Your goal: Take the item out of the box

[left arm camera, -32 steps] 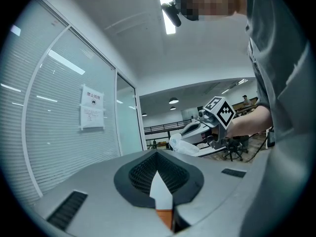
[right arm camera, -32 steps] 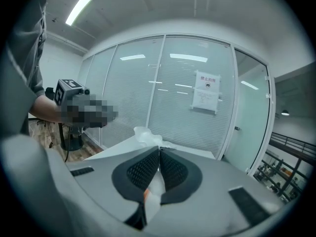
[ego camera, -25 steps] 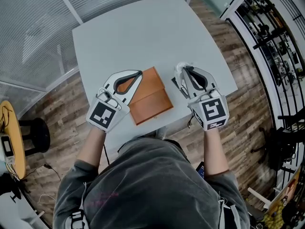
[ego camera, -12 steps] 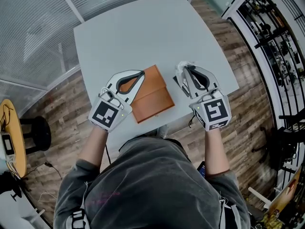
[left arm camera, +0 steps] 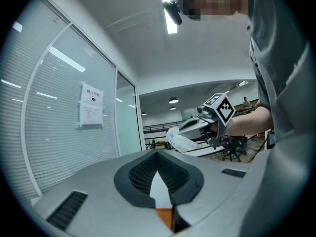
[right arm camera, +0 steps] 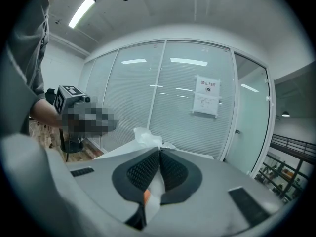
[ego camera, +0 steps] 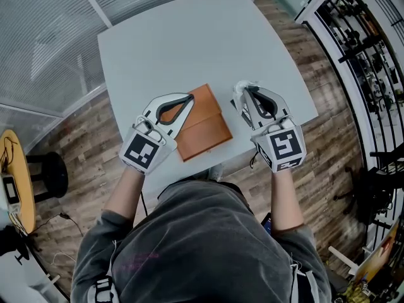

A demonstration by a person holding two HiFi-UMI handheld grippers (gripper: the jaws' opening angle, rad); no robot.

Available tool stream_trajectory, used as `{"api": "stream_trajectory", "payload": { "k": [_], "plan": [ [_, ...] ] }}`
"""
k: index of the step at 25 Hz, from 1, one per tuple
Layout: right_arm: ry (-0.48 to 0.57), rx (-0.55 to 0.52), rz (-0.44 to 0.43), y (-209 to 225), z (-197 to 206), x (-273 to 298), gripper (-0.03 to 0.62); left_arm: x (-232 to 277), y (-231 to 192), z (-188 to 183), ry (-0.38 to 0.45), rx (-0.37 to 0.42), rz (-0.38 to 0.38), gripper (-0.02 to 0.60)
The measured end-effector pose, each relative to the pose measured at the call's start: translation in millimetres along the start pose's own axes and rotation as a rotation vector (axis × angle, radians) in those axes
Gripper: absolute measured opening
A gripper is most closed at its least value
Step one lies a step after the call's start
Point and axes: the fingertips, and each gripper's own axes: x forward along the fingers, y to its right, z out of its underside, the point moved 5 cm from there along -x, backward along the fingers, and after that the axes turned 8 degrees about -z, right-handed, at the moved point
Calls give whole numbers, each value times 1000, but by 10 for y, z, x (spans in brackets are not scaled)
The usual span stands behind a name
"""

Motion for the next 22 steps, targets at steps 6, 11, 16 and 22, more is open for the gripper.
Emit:
{"api": "stream_trajectory", "payload": {
  "k": [6,11,16,22],
  "plan": [
    [1,6,2,17,11,10,3,11,4,20,-3,-6,0,3],
    [-4,7,-1,33,24,34,3,30,-4,43,-6,-10,1,3],
    [-6,12,-5,35,36,56,3,35,-20,59,-9,-7,3,3],
    [-8,14,-8,23,26,66,3,18,-36,54,-8,-18,-3,3]
  ]
}}
